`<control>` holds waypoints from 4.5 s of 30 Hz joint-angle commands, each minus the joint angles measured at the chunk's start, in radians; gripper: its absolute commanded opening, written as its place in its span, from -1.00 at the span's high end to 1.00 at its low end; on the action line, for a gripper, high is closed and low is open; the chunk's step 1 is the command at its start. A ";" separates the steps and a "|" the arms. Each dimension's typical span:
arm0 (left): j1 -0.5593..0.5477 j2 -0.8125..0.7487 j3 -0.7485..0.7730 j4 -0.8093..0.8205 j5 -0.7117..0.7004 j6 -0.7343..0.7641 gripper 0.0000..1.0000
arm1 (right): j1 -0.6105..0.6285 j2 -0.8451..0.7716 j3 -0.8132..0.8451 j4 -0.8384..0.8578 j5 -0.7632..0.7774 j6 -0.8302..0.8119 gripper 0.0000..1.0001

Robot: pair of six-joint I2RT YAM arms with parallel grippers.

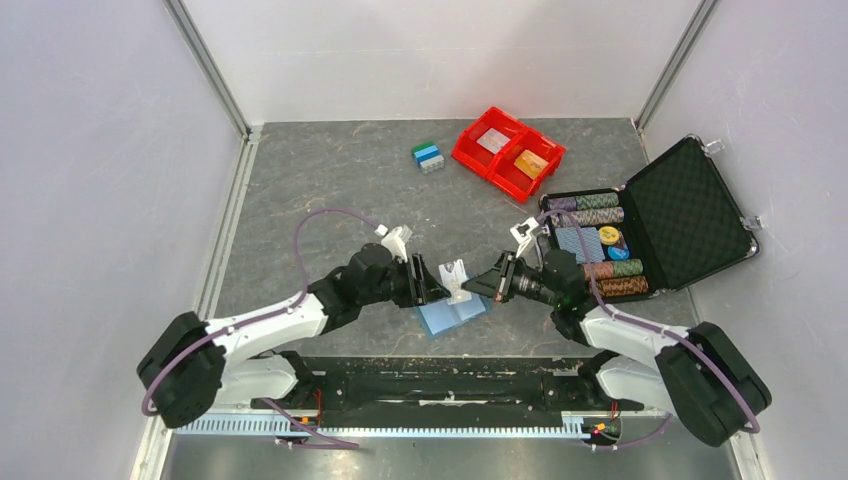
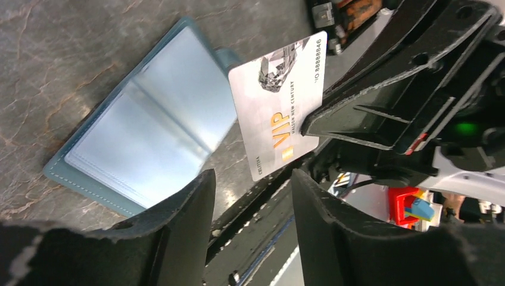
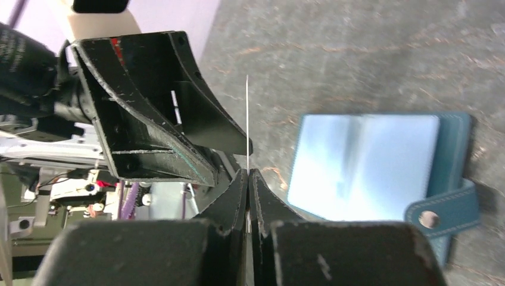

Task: Take the credit cards out of the card holder
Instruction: Remove the credit card from the card holder, then place the credit card in the storage box.

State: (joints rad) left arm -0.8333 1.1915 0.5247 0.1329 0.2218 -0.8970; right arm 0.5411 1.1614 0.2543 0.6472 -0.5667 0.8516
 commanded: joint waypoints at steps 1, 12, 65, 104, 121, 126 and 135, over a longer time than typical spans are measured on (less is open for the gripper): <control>-0.001 -0.081 0.045 -0.023 -0.016 -0.023 -0.19 | -0.004 -0.064 -0.029 0.187 -0.025 0.103 1.00; -0.001 -0.157 0.006 0.209 0.069 -0.111 -0.23 | -0.001 -0.121 -0.106 0.430 -0.050 0.252 1.00; 0.010 -0.159 0.191 -0.297 0.567 0.292 0.95 | 0.017 -0.058 0.325 -0.347 -0.623 -0.388 0.47; 0.031 -0.467 0.306 -0.735 -0.375 0.538 -1.00 | -0.164 0.208 0.660 -0.557 0.045 -0.387 1.00; 0.030 -0.533 0.274 -0.763 -0.418 0.591 -1.00 | -0.286 0.709 1.067 -0.285 0.721 -0.044 1.00; 0.030 -0.537 0.276 -0.763 -0.428 0.595 -1.00 | -0.292 0.808 1.097 -0.204 0.848 0.058 1.00; 0.030 -0.539 0.273 -0.757 -0.431 0.600 -1.00 | -0.298 0.980 1.231 -0.126 0.910 0.191 1.00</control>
State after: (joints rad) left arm -0.8062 0.6537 0.7971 -0.6422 -0.1852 -0.3458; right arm 0.2455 2.0853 1.3788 0.4355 0.2722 0.9565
